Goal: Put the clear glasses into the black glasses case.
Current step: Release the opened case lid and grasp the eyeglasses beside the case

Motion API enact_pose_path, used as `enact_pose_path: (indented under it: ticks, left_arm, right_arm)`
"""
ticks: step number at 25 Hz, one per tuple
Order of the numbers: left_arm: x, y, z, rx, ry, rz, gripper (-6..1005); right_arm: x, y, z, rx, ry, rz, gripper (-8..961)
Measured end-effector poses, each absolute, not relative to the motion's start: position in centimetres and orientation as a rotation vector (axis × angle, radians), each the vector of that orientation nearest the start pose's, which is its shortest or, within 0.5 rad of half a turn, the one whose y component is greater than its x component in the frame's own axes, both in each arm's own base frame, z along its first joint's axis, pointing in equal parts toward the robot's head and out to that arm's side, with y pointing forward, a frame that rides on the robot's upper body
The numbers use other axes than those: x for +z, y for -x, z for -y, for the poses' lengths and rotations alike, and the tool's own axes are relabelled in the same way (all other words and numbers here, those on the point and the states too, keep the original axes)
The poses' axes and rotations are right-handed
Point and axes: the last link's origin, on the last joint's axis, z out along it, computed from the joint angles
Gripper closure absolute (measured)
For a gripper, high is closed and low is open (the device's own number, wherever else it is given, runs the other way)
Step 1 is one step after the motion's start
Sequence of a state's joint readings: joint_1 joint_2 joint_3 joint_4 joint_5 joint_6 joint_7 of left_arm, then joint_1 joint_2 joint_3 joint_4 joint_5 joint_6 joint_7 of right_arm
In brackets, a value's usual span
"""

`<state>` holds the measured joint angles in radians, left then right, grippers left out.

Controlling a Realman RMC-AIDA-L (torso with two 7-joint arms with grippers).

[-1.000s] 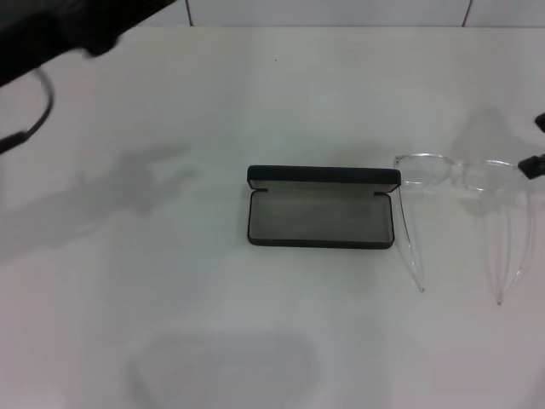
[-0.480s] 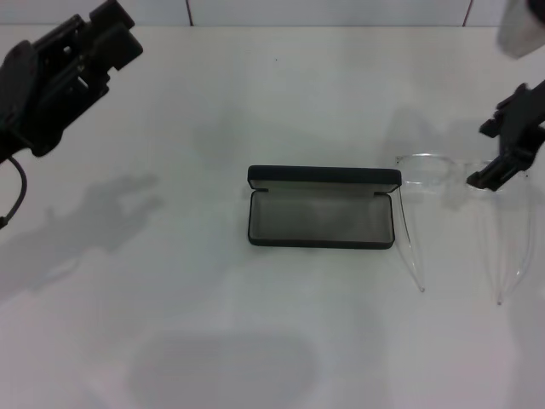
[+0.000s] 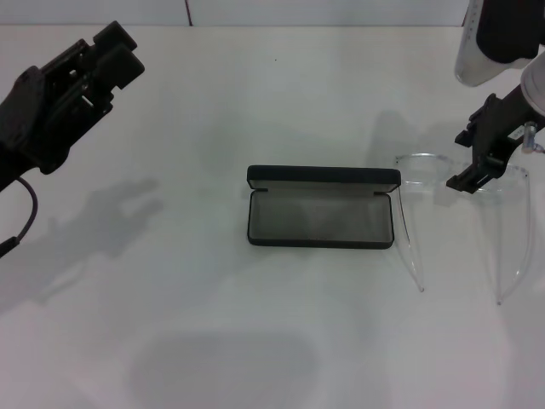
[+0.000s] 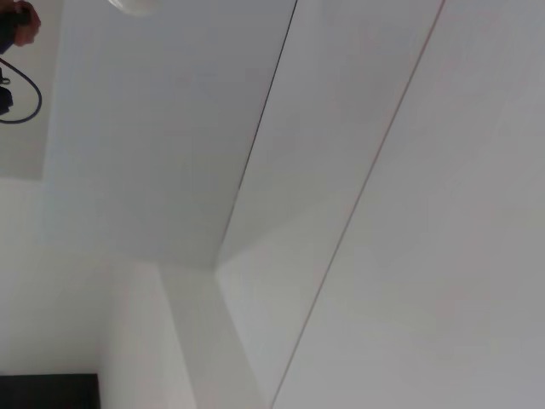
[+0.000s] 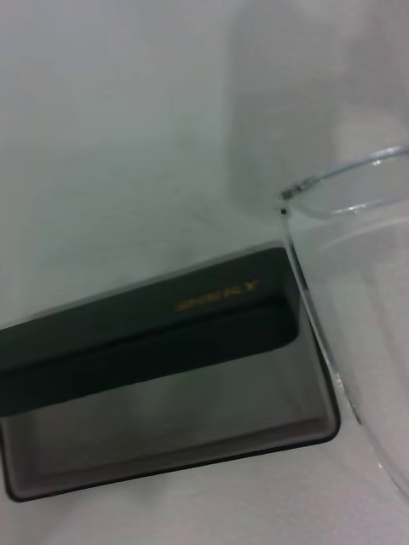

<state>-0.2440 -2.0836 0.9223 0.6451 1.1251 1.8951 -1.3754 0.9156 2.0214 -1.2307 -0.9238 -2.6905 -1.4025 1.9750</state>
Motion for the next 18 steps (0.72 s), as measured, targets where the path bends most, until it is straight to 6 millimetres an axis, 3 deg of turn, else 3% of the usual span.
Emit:
enact_pose_path:
  ticks: [11, 18]
  left_arm:
    - [5.1, 24.7, -26.3, -1.7, 2.235, 0.544, 605]
    - [4.8, 25.0, -26.1, -1.71, 2.201, 0.562, 604]
  right_arm:
    - [-0.8, -17.4, -42.4, -0.712, 2.769, -0.223, 292]
    - [-1.0, -17.6, -42.3, -0.709, 2.779, -0.239, 574]
